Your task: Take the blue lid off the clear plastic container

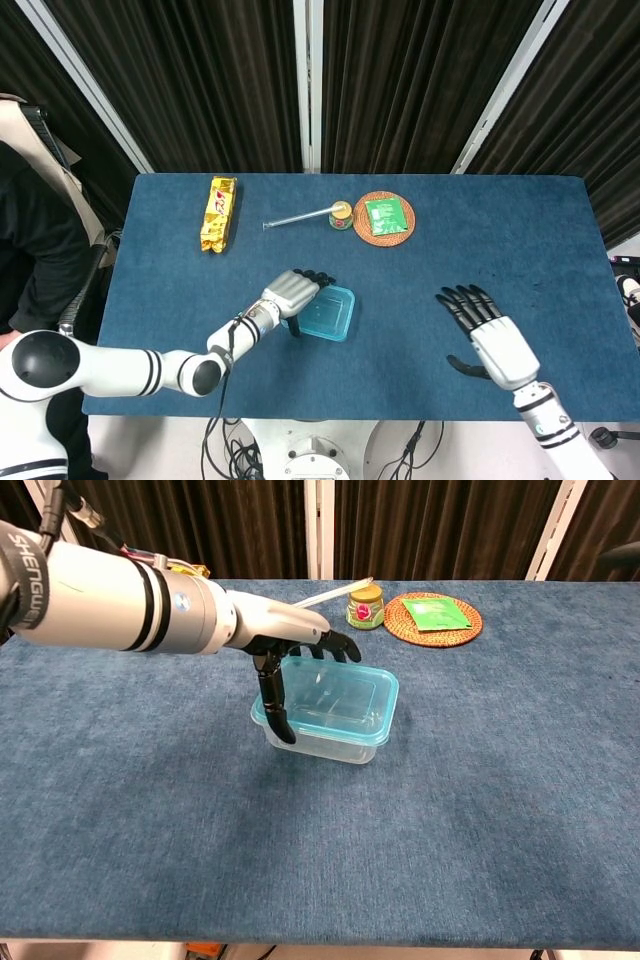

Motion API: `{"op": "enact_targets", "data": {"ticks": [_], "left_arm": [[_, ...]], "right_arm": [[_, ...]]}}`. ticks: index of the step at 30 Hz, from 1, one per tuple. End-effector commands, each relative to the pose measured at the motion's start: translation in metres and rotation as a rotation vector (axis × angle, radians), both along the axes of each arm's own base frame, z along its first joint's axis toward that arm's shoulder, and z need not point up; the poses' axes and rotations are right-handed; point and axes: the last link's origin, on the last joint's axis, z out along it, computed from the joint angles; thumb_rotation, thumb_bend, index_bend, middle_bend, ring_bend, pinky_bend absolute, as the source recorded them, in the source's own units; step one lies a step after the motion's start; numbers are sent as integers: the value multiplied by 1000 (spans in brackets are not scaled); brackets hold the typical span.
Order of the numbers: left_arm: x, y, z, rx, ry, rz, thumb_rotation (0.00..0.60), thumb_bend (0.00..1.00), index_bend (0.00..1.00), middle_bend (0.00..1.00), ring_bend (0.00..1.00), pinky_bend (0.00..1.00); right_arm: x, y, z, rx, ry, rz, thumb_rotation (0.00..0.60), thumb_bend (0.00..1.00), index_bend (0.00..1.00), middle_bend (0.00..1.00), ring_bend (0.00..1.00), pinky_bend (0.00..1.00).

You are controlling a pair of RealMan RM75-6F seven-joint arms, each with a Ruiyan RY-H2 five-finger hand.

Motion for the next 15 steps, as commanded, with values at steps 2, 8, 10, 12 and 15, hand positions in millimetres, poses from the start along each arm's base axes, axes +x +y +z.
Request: {"op": "enact_targets", "data": {"ticks": [2,8,10,12,15], "left_arm": [[1,-1,-2,2,-33,22,600,50,104,177,198,289],[1,-3,-6,8,-52,24,600,50,141,209,227,322],[2,-4,-8,10,-52,25,600,50,141,211,229,322],[3,-5,-9,11,-55,27,600,50,144,211,229,322],[4,-6,-10,19,-58,27,600,50,151,211,229,322]], "right_arm": [[10,-13,-31,29,11,68,600,118,0,40,0,0],[22,-35,-71,7,-15,130,600,118,0,1,0,0],[27,-42,-84,1,-30,143,600,118,0,0,0,0],[31,-47,-94,2,-53,155,600,118,0,0,0,0],[36,-54,-109,-8,-68,171,600,117,0,0,0,0]]}}
